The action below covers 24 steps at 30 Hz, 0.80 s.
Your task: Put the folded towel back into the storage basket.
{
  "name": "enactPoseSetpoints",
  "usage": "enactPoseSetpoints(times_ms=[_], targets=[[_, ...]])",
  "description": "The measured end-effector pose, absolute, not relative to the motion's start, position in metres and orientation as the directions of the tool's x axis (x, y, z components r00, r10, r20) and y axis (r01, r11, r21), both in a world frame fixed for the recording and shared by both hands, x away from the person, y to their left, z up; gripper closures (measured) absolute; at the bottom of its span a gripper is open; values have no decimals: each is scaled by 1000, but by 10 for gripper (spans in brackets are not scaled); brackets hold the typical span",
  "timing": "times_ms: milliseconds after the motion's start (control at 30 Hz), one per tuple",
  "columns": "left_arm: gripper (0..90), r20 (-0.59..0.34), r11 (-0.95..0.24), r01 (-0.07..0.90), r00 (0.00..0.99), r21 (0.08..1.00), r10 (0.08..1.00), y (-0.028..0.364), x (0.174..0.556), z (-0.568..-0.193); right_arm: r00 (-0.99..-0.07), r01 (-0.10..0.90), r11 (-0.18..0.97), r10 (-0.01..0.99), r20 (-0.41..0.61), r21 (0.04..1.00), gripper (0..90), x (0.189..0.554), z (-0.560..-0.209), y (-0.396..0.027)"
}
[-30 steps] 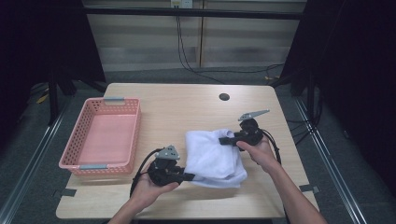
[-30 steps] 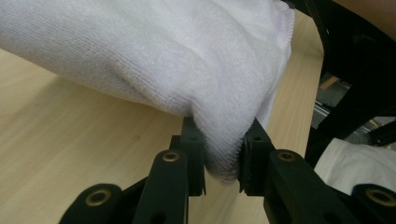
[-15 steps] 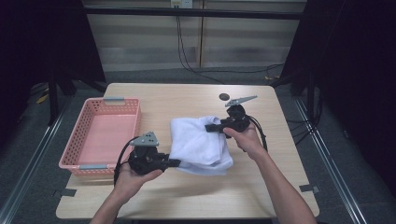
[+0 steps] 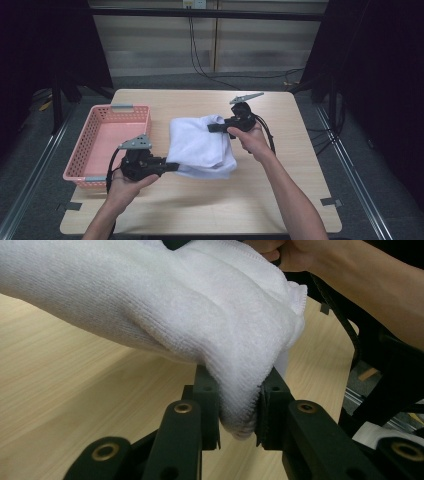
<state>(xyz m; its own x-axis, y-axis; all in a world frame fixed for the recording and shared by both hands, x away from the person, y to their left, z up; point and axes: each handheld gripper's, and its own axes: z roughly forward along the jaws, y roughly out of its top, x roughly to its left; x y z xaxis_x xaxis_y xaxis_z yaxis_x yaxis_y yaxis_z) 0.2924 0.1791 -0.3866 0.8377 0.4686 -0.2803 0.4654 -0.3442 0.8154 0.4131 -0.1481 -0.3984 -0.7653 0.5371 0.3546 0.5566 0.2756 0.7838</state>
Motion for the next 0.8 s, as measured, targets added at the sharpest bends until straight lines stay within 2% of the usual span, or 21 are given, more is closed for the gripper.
enactPoseSetpoints(times_ms=[800], targets=[[758, -276, -251, 472, 788, 845, 551, 242, 300, -358, -798, 530, 293, 488, 352, 796, 691, 446, -359, -83]])
